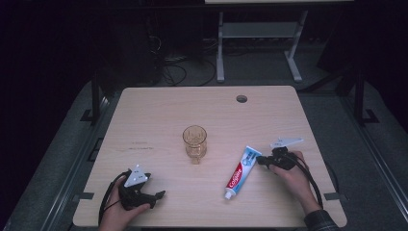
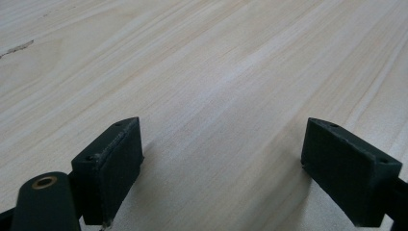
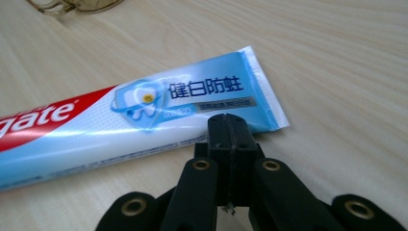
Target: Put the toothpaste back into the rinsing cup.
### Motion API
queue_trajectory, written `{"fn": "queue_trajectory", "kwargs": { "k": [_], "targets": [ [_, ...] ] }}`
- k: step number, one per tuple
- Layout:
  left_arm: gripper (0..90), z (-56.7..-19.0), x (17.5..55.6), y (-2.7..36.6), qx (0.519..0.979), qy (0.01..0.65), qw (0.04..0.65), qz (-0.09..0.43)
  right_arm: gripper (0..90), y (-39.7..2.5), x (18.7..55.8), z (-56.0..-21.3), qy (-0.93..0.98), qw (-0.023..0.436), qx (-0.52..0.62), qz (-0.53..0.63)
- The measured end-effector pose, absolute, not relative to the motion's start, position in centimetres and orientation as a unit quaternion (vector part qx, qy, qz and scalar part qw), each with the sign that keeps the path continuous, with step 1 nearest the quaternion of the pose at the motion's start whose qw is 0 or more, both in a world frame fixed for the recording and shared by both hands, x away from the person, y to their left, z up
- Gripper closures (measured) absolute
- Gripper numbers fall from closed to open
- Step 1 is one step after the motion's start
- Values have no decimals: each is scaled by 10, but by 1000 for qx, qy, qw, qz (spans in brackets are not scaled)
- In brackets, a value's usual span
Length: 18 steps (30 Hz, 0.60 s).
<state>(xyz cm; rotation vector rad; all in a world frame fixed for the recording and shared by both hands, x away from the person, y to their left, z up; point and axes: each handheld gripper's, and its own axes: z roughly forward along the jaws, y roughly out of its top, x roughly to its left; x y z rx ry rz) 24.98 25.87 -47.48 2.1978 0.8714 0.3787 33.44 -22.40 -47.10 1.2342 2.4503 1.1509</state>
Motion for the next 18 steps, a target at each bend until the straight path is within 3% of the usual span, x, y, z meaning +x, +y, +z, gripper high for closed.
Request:
{"fn": "queue_trajectory", "kwargs": {
  "k": [18],
  "targets": [
    [136,-475,250,259,855,339,364,148,898,-212,316,-445,811,70,384,436]
  ]
}}
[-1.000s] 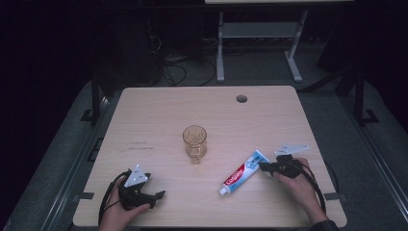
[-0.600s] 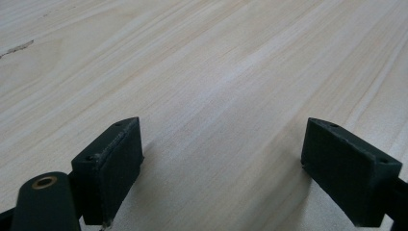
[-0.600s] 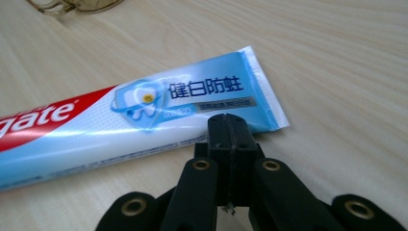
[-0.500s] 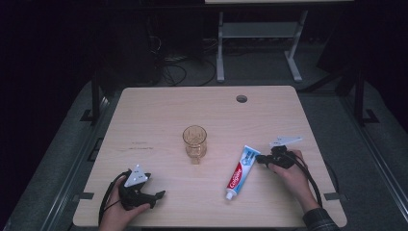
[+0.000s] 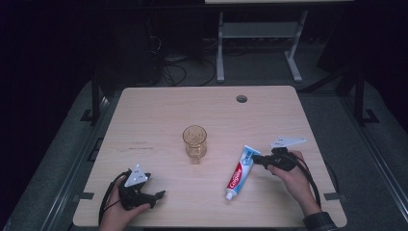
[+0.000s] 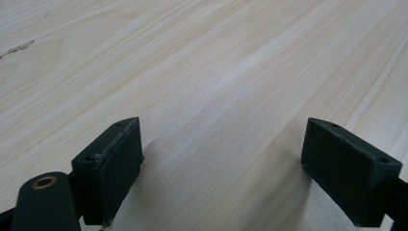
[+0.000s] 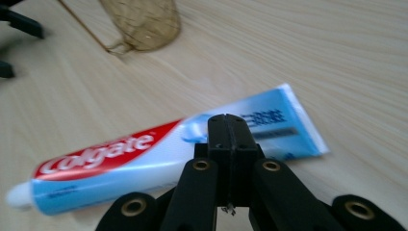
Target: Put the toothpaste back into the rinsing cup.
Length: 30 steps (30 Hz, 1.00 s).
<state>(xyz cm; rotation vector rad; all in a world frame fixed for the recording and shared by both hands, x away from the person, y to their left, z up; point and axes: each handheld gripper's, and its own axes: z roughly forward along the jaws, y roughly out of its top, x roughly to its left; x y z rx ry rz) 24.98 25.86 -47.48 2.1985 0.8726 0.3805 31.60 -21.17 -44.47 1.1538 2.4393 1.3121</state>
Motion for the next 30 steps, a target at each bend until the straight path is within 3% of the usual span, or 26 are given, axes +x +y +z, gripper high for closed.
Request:
{"fn": "queue_trajectory", "kwargs": {
  "k": [12,30],
  "targets": [
    [136,-475,250,259,855,339,364,148,898,-169,298,-432,823,38,333,459],
    [136,-475,250,259,855,339,364,148,898,-119,285,-446,856,1,285,432]
  ]
}}
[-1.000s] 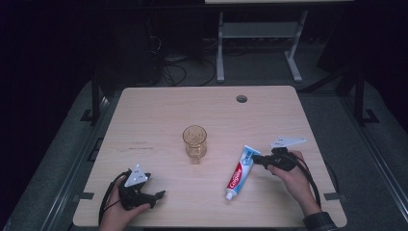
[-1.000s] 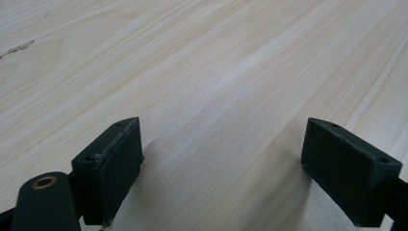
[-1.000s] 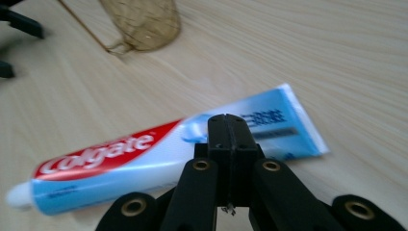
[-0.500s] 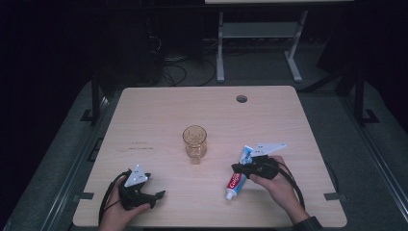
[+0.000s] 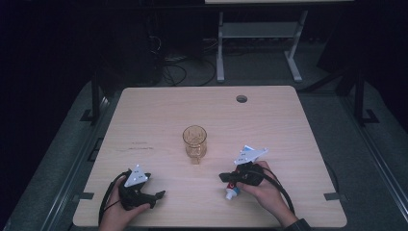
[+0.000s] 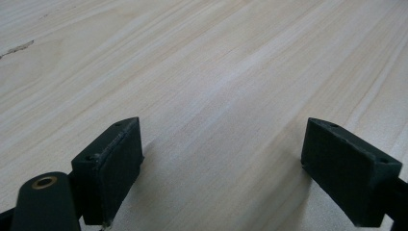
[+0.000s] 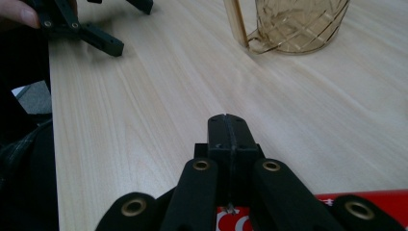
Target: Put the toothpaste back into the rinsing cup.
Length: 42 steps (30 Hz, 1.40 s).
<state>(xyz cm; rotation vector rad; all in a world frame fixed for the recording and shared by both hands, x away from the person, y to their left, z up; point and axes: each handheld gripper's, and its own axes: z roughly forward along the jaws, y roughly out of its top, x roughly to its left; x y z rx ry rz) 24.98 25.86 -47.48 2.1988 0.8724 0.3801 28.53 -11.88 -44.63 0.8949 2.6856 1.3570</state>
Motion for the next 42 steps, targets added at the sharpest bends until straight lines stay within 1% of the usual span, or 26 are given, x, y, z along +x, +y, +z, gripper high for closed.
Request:
{"fn": "queue_trajectory", "kwargs": {
  "k": [13,23,42],
  "targets": [
    [136,-475,250,259,855,339,364,148,899,-116,281,-454,866,-5,281,414],
    [136,-475,250,259,855,339,364,148,898,-124,276,-455,866,-4,287,409],
    [136,-475,251,258,854,338,366,147,899,-147,264,-454,866,18,303,398]
  ]
}}
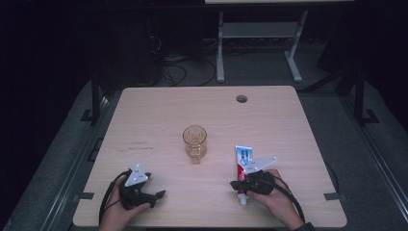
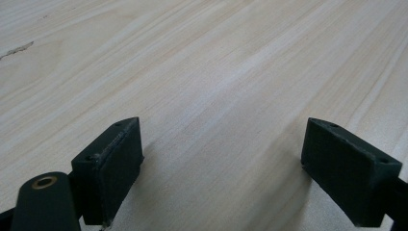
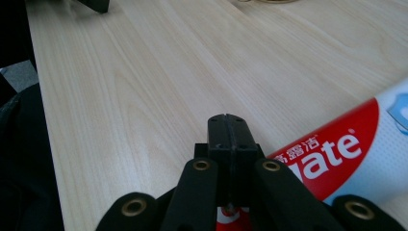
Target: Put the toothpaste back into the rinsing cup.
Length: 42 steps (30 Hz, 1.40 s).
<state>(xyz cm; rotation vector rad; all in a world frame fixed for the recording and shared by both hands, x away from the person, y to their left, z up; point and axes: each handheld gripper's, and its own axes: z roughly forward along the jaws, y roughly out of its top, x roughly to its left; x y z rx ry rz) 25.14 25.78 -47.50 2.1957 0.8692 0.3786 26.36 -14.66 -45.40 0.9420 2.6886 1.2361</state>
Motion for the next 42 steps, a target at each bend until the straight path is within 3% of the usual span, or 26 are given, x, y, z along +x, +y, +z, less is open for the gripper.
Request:
{"fn": "queue_trajectory", "kwargs": {
  "k": [37,42],
  "targets": [
    [136,-475,252,258,856,336,365,147,896,-207,252,-456,844,51,364,391],
    [136,-475,251,258,856,336,365,147,772,-205,251,-447,842,41,354,405]
  ]
}}
